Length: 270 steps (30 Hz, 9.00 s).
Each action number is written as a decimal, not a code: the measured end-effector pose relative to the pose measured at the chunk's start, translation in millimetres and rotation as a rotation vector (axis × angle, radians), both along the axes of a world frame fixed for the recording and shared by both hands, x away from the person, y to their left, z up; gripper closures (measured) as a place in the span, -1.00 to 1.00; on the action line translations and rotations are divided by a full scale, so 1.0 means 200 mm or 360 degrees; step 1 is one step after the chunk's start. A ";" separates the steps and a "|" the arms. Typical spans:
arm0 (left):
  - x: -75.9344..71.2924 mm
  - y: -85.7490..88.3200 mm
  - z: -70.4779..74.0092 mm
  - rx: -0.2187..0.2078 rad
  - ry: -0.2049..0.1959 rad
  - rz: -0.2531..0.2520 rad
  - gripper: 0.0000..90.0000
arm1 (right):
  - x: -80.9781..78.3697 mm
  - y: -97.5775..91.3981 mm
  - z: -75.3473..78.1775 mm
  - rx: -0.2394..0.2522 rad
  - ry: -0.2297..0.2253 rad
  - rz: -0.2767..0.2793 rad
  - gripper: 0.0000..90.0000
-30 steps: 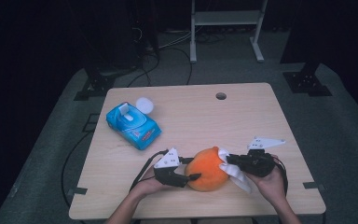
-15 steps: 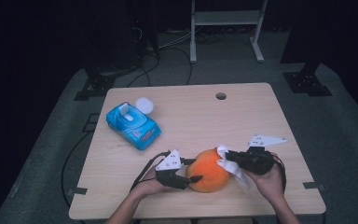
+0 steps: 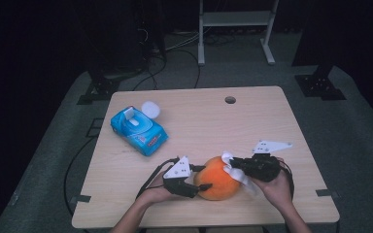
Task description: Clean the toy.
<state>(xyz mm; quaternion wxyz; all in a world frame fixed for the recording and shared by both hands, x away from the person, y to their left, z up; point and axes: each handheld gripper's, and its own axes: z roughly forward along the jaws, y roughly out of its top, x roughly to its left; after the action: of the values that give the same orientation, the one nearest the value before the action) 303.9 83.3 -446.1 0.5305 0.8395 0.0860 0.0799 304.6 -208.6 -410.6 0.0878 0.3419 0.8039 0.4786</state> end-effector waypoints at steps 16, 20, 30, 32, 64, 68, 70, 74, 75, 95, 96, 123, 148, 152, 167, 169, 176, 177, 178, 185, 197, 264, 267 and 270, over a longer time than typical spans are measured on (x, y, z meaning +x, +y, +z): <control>0.06 0.01 -0.05 -0.0092 0.0428 0.0039 -0.58 | -0.09 -0.06 -0.01 -0.0108 0.0096 0.0169 0.89; 0.03 0.00 -0.02 -0.0123 0.0234 0.0047 -0.14 | -0.10 -0.06 0.00 -0.0103 0.0045 0.0117 0.89; -0.01 -0.03 0.02 -0.0006 -0.0179 0.0052 -0.15 | -0.11 -0.03 0.05 0.0016 -0.0050 0.0083 0.89; -0.01 -0.02 0.02 -0.0001 -0.0186 0.0032 -0.16 | -0.13 0.02 0.06 0.0015 -0.0103 0.0104 0.89; -0.02 -0.04 0.03 -0.0006 -0.0107 0.0023 -0.24 | -0.10 -0.02 0.06 -0.0081 -0.0156 -0.0052 0.89; -0.03 -0.05 0.03 0.0001 -0.0124 0.0001 -0.23 | -0.13 0.05 0.09 -0.0070 -0.0204 0.0042 0.89; -0.03 -0.04 0.03 -0.0006 -0.0110 0.0003 -0.23 | -0.12 0.06 0.10 -0.0084 -0.0213 0.0037 0.89; -0.02 -0.04 0.03 -0.0014 -0.0102 0.0003 -0.24 | -0.08 0.01 0.08 -0.0078 -0.0185 -0.0045 0.89; -0.02 -0.04 0.04 -0.0011 -0.0100 0.0008 -0.27 | -0.07 -0.01 0.06 -0.0077 -0.0157 -0.0055 0.89; -0.05 -0.07 0.05 -0.0045 -0.0081 0.0010 -0.24 | -0.19 0.24 0.11 -0.0061 -0.0265 0.0215 0.89; -0.05 -0.07 0.05 -0.0042 -0.0084 0.0006 -0.24 | -0.18 0.22 0.12 -0.0059 -0.0269 0.0188 0.89; -0.04 -0.07 0.07 -0.0061 -0.0020 0.0007 -0.30 | -0.07 0.02 0.07 -0.0026 -0.0145 0.0014 0.89; 0.00 -0.01 0.04 -0.0021 -0.0001 0.0034 -0.33 | -0.15 0.13 0.08 -0.0115 -0.0213 0.0112 0.89; 0.01 -0.01 0.03 -0.0030 0.0029 0.0055 -0.33 | -0.14 0.01 0.07 -0.0036 -0.0146 -0.0001 0.89; 0.03 0.02 0.01 -0.0032 0.0089 0.0142 -0.33 | -0.11 -0.07 0.01 0.0074 -0.0055 -0.0059 0.89; 0.04 0.02 0.01 -0.0022 0.0085 0.0147 -0.33 | -0.13 -0.06 0.03 0.0092 -0.0079 -0.0054 0.89; 0.04 0.04 0.00 -0.0028 0.0099 0.0173 -0.33 | -0.10 -0.06 -0.01 0.0079 -0.0019 -0.0048 0.89; 0.04 0.04 0.01 -0.0028 0.0100 0.0175 -0.33 | -0.09 -0.08 -0.02 0.0085 0.0006 -0.0062 0.89; 0.04 0.03 0.01 -0.0027 0.0104 0.0177 -0.33 | -0.09 -0.08 -0.02 0.0088 0.0017 -0.0070 0.90; 0.02 -0.02 0.02 -0.0010 0.0052 0.0152 -0.33 | -0.13 0.01 0.08 0.0082 -0.0117 0.0021 0.89; -0.01 -0.06 0.04 0.0017 0.0001 0.0147 -0.32 | -0.13 0.03 0.09 0.0082 -0.0122 0.0043 0.89; -0.05 -0.09 0.03 -0.0027 0.0080 0.0018 -0.18 | -0.05 -0.11 0.05 -0.0076 -0.0048 -0.0026 0.90; -0.06 -0.11 0.04 -0.0019 0.0058 0.0000 -0.18 | -0.07 -0.09 0.09 0.0007 -0.0051 0.0001 0.90; -0.08 -0.13 0.05 -0.0009 0.0046 -0.0026 -0.18 | -0.10 0.00 0.12 0.0048 -0.0064 0.0100 0.90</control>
<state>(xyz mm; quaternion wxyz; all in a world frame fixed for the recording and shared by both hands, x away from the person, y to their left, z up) 288.5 57.6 -436.8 0.5321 0.8398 0.0870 0.0632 283.7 -208.0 -386.6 0.0837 0.3081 0.8050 0.5001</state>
